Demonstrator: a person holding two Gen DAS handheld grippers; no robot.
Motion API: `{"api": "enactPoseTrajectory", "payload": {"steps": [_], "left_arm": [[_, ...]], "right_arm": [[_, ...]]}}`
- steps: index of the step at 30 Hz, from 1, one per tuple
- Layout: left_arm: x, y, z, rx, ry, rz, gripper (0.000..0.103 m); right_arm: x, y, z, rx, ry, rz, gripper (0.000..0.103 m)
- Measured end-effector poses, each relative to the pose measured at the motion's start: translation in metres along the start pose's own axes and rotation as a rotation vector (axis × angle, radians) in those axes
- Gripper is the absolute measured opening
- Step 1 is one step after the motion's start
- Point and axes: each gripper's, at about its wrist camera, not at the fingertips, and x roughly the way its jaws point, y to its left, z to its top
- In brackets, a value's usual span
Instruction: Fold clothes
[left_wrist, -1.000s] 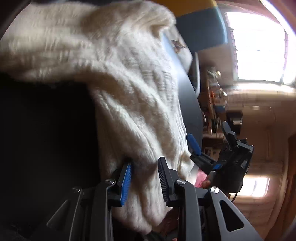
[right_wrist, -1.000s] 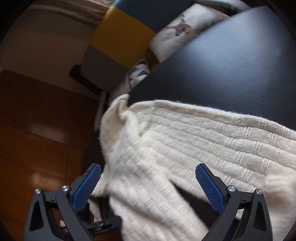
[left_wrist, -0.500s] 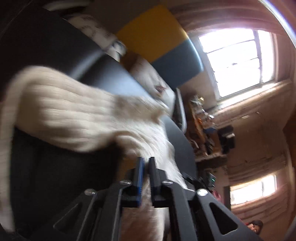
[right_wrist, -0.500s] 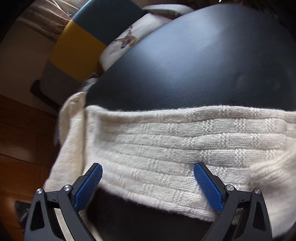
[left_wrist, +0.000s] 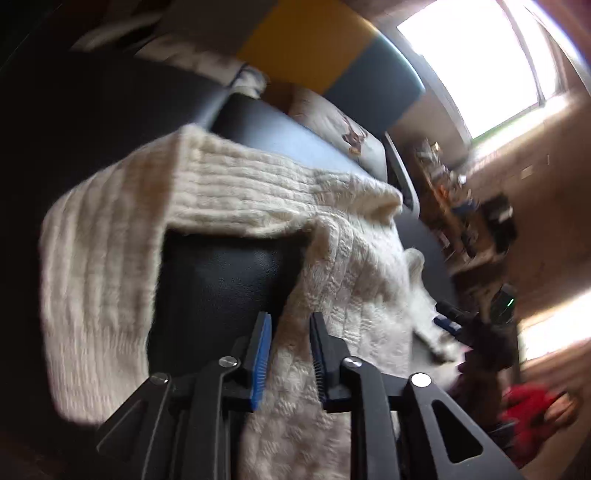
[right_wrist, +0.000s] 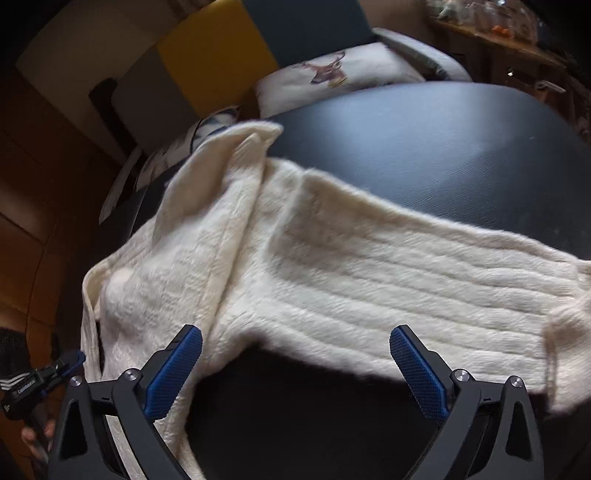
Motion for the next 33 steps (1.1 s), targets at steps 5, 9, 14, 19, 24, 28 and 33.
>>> {"api": "enactPoseTrajectory", "payload": {"steps": [5, 9, 14, 19, 24, 28, 33], "left_arm": [[0.029, -0.006, 0.0, 0.09, 0.084, -0.001, 0.038], [0.051, -0.005, 0.011, 0.085, 0.157, -0.087, 0.04], [0.042, -0.013, 0.016, 0.049, 0.148, -0.186, 0.005], [-0.019, 0.017, 0.052, -0.022, -0.086, -0.067, 0.0], [-0.029, 0.07, 0.052, -0.106, -0.064, 0.181, 0.0], [-0.02, 0.057, 0.026, -0.085, 0.038, 0.003, 0.023], [0.019, 0.008, 0.003, 0.038, 0.154, -0.086, 0.033]], "right_arm": [[0.023, -0.012, 0.006, 0.03, 0.034, 0.019, 0.103], [0.037, -0.018, 0.016, 0.048, 0.029, 0.021, 0.103], [0.045, -0.017, 0.021, -0.016, 0.042, -0.06, 0.103], [0.053, -0.028, 0.032, -0.068, 0.082, -0.189, 0.103], [0.054, -0.042, 0.049, -0.042, 0.062, -0.277, 0.103], [0.049, -0.041, 0.044, -0.047, 0.042, -0.261, 0.103], [0.047, -0.043, 0.04, -0.054, 0.052, -0.252, 0.103]]}}
